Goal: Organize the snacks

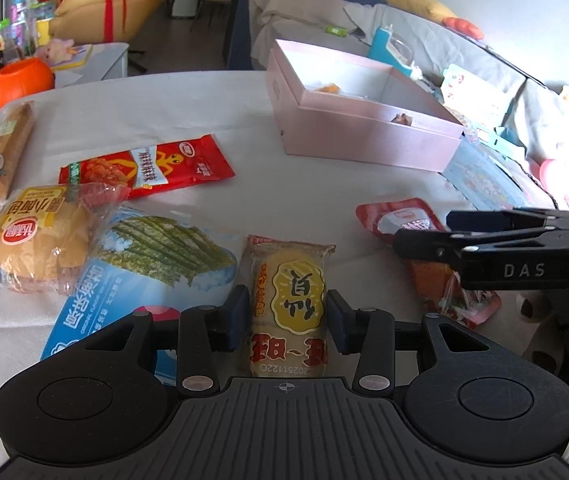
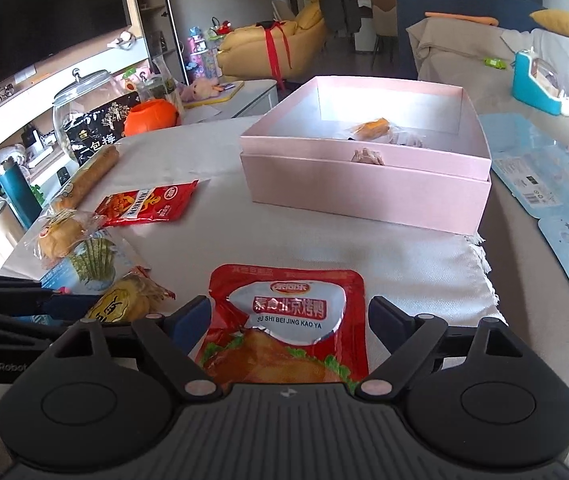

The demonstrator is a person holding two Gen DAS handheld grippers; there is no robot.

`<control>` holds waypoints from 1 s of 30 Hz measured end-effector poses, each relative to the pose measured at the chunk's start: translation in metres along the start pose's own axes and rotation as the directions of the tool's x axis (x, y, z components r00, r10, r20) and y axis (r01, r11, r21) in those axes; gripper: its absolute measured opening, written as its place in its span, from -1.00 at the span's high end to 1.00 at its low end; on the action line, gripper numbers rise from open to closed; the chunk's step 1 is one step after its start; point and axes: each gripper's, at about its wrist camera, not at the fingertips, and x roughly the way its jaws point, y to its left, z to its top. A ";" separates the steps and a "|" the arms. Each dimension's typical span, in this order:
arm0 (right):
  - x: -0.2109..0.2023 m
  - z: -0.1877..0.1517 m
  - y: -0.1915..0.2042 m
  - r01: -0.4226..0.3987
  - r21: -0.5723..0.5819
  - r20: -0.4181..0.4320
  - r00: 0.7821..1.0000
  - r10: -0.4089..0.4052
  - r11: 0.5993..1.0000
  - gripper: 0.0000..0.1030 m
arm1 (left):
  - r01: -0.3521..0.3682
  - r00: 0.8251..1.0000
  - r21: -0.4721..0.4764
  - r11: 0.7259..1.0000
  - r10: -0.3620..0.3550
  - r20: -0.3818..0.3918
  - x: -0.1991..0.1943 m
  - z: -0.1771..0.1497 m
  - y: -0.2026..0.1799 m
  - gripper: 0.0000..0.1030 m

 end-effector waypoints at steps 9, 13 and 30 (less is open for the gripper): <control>0.010 -0.014 0.008 0.044 -0.026 -0.011 0.999 -0.045 0.999 -0.75 | -0.010 1.000 0.009 1.000 0.010 0.012 -0.001 -0.003 -0.002 0.11; 0.010 -0.011 0.004 0.024 -0.014 -0.017 1.000 -0.025 1.000 -0.80 | -0.011 1.000 0.012 1.000 0.011 0.013 -0.001 -0.003 -0.003 0.11; -0.016 0.010 -0.033 -0.058 0.073 -0.027 0.998 0.060 0.996 -0.48 | -0.016 1.000 0.013 1.000 0.016 0.016 0.000 -0.003 -0.004 0.11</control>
